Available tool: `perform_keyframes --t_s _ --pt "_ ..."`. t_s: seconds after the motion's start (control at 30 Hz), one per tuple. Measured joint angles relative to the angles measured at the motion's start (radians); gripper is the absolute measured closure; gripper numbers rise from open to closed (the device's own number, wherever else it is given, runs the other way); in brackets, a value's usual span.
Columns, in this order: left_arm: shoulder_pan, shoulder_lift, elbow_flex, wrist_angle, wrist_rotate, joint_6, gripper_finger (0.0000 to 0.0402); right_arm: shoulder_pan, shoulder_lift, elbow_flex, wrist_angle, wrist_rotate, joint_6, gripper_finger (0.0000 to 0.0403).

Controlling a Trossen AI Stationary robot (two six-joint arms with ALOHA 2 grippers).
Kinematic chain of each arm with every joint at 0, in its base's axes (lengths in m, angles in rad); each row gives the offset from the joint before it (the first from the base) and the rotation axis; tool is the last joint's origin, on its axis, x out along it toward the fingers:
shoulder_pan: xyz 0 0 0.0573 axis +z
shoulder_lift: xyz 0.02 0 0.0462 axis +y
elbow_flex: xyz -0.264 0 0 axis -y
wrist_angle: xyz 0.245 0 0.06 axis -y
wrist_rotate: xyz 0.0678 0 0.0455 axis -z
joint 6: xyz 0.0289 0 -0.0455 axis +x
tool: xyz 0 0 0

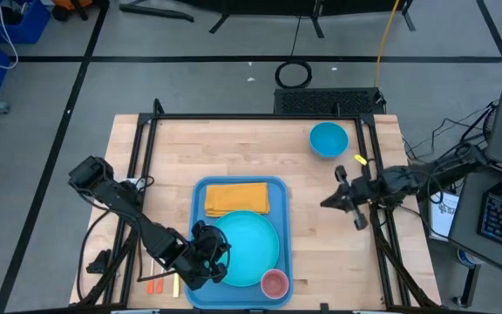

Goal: Set up tray
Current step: Put the orange fork to the left on the yellow napkin on the blue serving tray

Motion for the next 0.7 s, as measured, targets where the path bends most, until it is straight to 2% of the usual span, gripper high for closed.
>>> perform_keyframes --t_s 0.23,0.37,0.57,0.7 --pt "0.000 0.000 0.000 -0.004 -0.004 -0.006 0.0388 0.007 -0.222 -0.196 0.092 0.014 0.038 0.0403" --pt "-0.002 0.000 0.000 -0.032 -0.007 -0.045 0.0398 0.006 -0.310 -0.270 0.113 0.099 0.036 0.0403" --pt "-0.003 0.000 0.000 -0.047 -0.016 -0.064 0.0382 0.007 -0.371 -0.315 0.112 0.105 0.034 0.0403" --pt "-0.003 0.000 0.000 -0.054 -0.032 -0.063 0.0394 0.007 -0.374 -0.338 0.111 0.105 0.037 0.0403"
